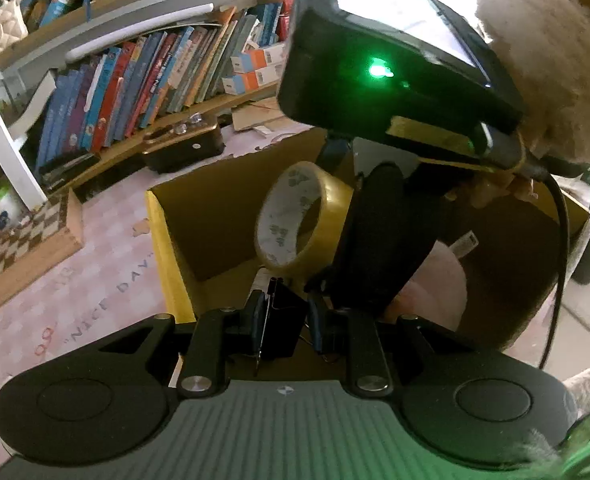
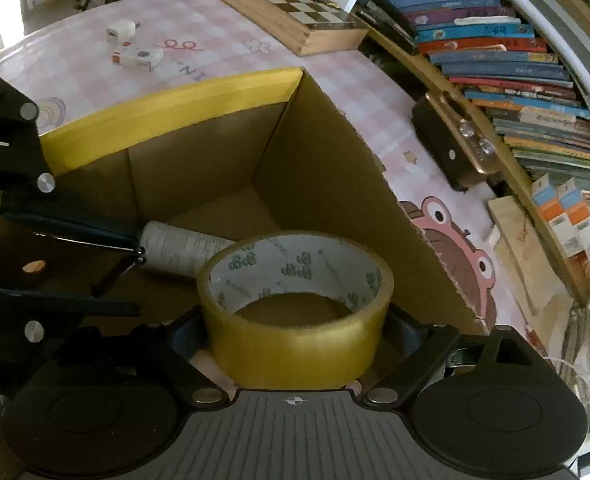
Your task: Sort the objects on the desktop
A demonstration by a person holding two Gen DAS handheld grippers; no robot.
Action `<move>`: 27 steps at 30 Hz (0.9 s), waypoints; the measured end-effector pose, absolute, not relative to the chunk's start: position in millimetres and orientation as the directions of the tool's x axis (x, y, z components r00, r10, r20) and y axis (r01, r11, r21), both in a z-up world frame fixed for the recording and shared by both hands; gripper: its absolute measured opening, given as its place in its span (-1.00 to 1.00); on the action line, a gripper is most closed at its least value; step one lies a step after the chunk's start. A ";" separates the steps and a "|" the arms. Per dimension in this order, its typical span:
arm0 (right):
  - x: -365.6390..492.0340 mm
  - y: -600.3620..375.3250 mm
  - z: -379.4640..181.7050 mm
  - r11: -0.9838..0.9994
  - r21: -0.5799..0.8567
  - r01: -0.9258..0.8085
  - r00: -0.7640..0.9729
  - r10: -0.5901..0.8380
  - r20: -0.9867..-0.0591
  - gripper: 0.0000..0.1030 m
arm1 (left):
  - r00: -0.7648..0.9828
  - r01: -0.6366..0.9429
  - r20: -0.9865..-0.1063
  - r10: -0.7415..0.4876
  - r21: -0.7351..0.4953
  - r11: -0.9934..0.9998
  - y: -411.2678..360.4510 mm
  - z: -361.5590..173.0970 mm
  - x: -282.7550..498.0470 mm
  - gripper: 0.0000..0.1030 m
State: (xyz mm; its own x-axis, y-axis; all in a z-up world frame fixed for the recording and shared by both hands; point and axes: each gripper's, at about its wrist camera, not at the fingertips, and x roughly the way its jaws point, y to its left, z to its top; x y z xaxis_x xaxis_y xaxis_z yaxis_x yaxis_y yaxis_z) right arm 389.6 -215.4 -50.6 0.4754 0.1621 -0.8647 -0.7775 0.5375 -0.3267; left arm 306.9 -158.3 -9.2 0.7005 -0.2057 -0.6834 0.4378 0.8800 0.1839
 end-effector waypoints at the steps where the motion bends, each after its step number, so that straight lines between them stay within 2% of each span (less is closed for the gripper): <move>1: 391.5 -215.4 -51.3 0.540 -0.319 -0.779 0.470 0.165 -0.867 0.80 | 0.703 0.433 -0.682 -0.200 0.187 0.882 -158.2 -9.2 306.8 -0.59; 8: 395.4 -220.4 -51.5 0.583 -0.273 -0.765 0.456 0.191 -0.869 0.81 | 0.720 0.410 -0.670 -0.180 0.202 0.889 -157.8 -6.3 303.3 -0.41; 10: 392.6 -223.7 -48.8 0.593 -0.273 -0.757 0.468 0.200 -0.861 0.82 | 0.738 0.390 -0.655 -0.164 0.215 0.895 -158.0 -3.3 299.9 -0.21; 12: 387.5 -228.3 -45.0 0.601 -0.277 -0.750 0.483 0.211 -0.850 0.84 | 0.758 0.369 -0.633 -0.156 0.219 0.903 -155.8 2.0 296.4 0.10; 13: 384.9 -230.7 -42.9 0.605 -0.282 -0.745 0.494 0.215 -0.843 0.84 | 0.763 0.370 -0.623 -0.173 0.202 0.907 -153.4 5.8 294.2 0.16; 17: 373.1 -245.4 -29.4 0.648 -0.285 -0.707 0.543 0.238 -0.805 0.85 | 0.793 0.344 -0.581 -0.183 0.179 0.922 -148.8 19.4 284.9 0.61; 20: 363.6 -259.9 -15.0 0.705 -0.258 -0.660 0.583 0.265 -0.768 0.85 | 0.811 0.338 -0.548 -0.204 0.153 0.929 -145.2 31.0 278.1 0.64; 24: 351.0 -280.5 6.3 0.790 -0.225 -0.570 0.661 0.278 -0.696 0.87 | 0.842 0.325 -0.492 -0.220 0.138 0.935 -139.8 46.5 266.9 0.85; 27: 340.0 -296.8 19.1 0.853 -0.187 -0.487 0.717 0.269 -0.643 0.87 | 0.865 0.306 -0.449 -0.222 0.122 0.944 -134.3 56.6 257.4 0.93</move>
